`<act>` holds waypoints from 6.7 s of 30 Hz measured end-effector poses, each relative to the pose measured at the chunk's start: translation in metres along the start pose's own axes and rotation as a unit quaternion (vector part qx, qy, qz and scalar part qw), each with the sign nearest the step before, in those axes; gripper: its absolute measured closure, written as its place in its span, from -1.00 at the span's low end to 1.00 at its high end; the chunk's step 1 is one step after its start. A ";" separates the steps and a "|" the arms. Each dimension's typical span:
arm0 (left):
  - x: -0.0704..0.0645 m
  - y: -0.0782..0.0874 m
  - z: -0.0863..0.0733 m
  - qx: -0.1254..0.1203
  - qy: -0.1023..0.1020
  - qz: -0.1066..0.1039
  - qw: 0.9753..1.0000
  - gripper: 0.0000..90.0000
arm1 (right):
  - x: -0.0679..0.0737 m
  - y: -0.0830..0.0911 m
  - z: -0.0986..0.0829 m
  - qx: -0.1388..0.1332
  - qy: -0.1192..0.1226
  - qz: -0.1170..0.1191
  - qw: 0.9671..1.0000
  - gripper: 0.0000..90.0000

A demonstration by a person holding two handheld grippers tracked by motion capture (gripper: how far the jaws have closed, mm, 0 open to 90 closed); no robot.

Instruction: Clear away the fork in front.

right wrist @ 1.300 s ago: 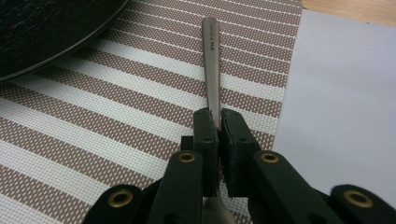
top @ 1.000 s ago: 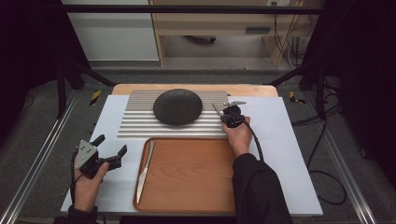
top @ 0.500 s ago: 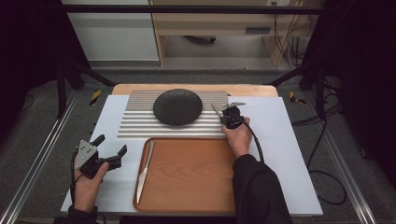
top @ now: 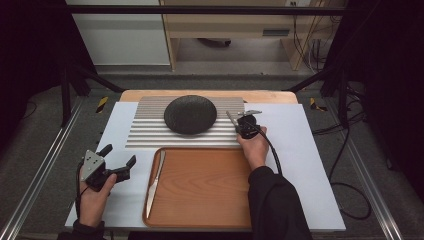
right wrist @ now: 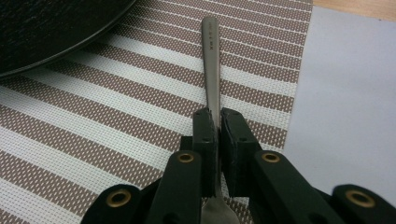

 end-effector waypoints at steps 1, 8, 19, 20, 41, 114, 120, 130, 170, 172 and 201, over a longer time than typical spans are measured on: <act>0.000 0.000 0.000 0.000 0.000 0.000 1.000 -0.89 | 0.000 0.000 0.000 0.000 -0.001 0.000 1.000 0.83; 0.000 0.000 0.000 0.000 0.000 -0.001 1.000 -0.89 | 0.003 -0.002 0.001 -0.002 0.010 -0.009 1.000 0.89; 0.000 0.000 0.000 0.000 0.000 0.000 1.000 -0.88 | 0.003 0.005 0.003 -0.006 0.012 0.007 1.000 0.90; 0.000 0.000 0.000 0.000 0.000 0.000 1.000 -0.88 | 0.003 0.006 0.003 -0.006 0.012 0.009 1.000 0.90; -0.035 -0.005 0.035 -0.030 -0.012 -0.052 0.998 -0.86 | 0.029 0.074 -0.010 -0.069 0.046 0.082 0.993 0.90; -0.163 -0.096 0.069 -0.026 -0.566 -0.066 0.821 0.22 | 0.139 0.151 -0.030 -0.013 0.179 0.208 0.961 0.90; -0.166 -0.094 0.067 -0.028 -0.575 -0.070 0.815 0.31 | 0.140 0.148 -0.032 -0.010 0.181 0.209 0.961 0.90; -0.165 -0.092 0.065 -0.026 -0.588 -0.071 0.805 0.44 | 0.141 0.147 -0.032 -0.002 0.185 0.210 0.960 0.90; -0.167 -0.091 0.063 -0.028 -0.623 -0.063 0.779 0.76 | 0.143 0.145 -0.033 0.004 0.183 0.220 0.958 0.89; -0.167 -0.090 0.063 -0.028 -0.624 -0.062 0.779 0.75 | 0.143 0.145 -0.033 0.005 0.181 0.220 0.958 0.89; -0.169 -0.085 0.056 -0.014 -0.661 -0.082 0.746 0.91 | 0.143 0.144 -0.034 0.025 0.169 0.232 0.958 0.83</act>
Point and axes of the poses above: each handheld gripper's, and its own axes: y roughly backward along the jaws, z roughly out of its top, x roughly to its left, the point moved 5 cm from there along -y, roughly forward along the jaws, and after that the axes turned 9 degrees about -y, right-handed, at the moved point
